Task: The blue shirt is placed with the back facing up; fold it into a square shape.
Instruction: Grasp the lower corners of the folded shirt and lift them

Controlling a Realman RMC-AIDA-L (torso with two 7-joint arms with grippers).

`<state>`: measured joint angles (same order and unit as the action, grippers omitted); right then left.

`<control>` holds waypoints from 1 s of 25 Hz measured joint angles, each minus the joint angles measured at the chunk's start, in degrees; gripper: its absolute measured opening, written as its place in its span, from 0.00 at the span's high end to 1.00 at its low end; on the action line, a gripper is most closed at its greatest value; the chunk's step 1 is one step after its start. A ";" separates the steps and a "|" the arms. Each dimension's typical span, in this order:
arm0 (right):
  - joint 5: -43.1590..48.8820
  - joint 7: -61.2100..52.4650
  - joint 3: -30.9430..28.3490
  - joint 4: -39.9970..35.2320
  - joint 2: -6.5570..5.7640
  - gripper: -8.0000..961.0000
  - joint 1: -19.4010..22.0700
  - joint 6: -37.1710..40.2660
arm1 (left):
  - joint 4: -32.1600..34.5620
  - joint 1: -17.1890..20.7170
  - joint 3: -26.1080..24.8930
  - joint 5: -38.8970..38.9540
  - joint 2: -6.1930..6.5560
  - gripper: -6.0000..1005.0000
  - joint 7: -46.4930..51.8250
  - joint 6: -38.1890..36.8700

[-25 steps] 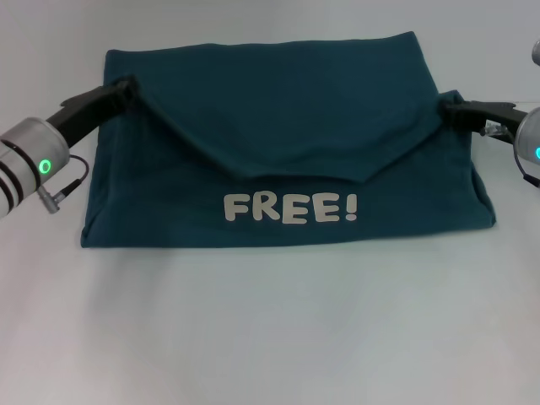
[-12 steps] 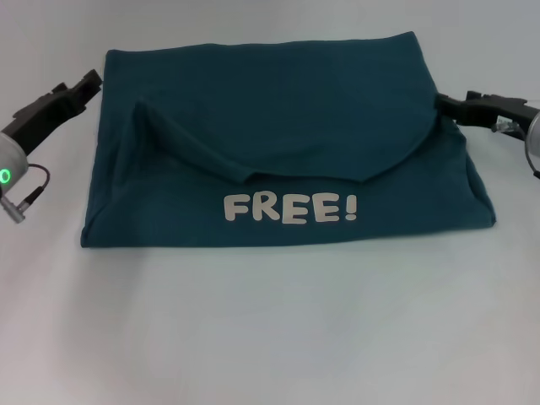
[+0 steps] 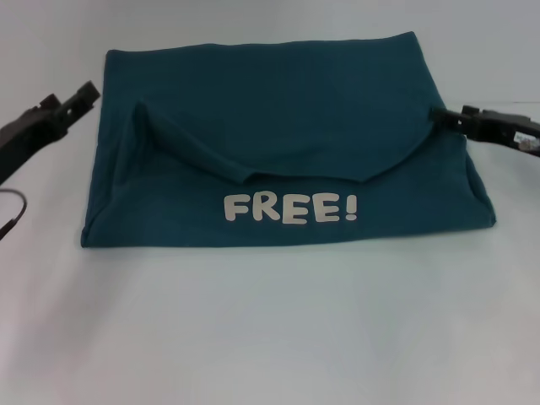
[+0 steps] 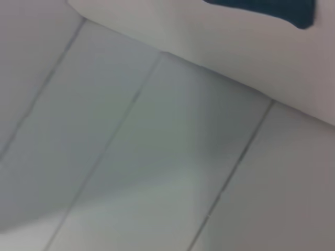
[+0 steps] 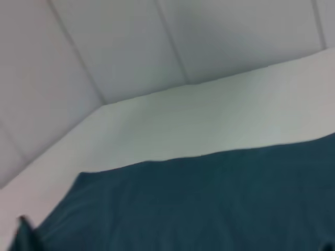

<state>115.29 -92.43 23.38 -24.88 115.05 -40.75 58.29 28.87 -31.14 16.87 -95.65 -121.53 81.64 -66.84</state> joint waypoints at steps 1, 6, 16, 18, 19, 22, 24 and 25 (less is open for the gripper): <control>0.03 -1.14 0.78 -0.80 -0.01 0.19 0.76 1.53 | 0.95 1.15 0.71 0.00 -0.16 0.13 0.39 -1.56; 0.07 -8.27 5.37 -4.66 -0.88 0.19 4.57 8.49 | 3.63 5.99 1.28 -0.32 -1.21 0.13 -0.05 -7.21; -0.32 -12.44 5.70 -5.41 -1.58 0.20 7.91 11.91 | 5.31 11.37 1.21 -7.39 -2.34 0.13 -6.34 -7.96; -0.32 -13.04 5.70 -5.41 -1.59 0.20 8.01 11.73 | 5.22 11.42 1.19 -9.70 -2.36 0.13 -7.68 -7.17; -0.34 -13.19 5.70 -5.41 -1.59 0.20 8.02 11.65 | 5.13 11.38 1.22 -10.67 -2.36 0.13 -8.43 -6.61; -0.41 -13.37 5.65 -5.25 -1.46 0.20 8.04 11.32 | 4.50 10.84 2.10 -13.25 -2.38 0.13 -10.95 -4.64; -0.42 -13.38 5.64 -5.14 -1.22 0.20 8.05 11.02 | 4.00 10.54 3.18 -13.73 -2.43 0.13 -12.56 -3.35; -0.43 -13.38 5.65 -5.10 -1.12 0.20 8.05 10.91 | 3.78 10.41 3.56 -13.74 -2.45 0.13 -13.25 -2.79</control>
<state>114.87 -105.81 29.03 -29.98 113.93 -32.70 69.20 32.65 -20.73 20.44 -109.39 -123.98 68.39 -69.63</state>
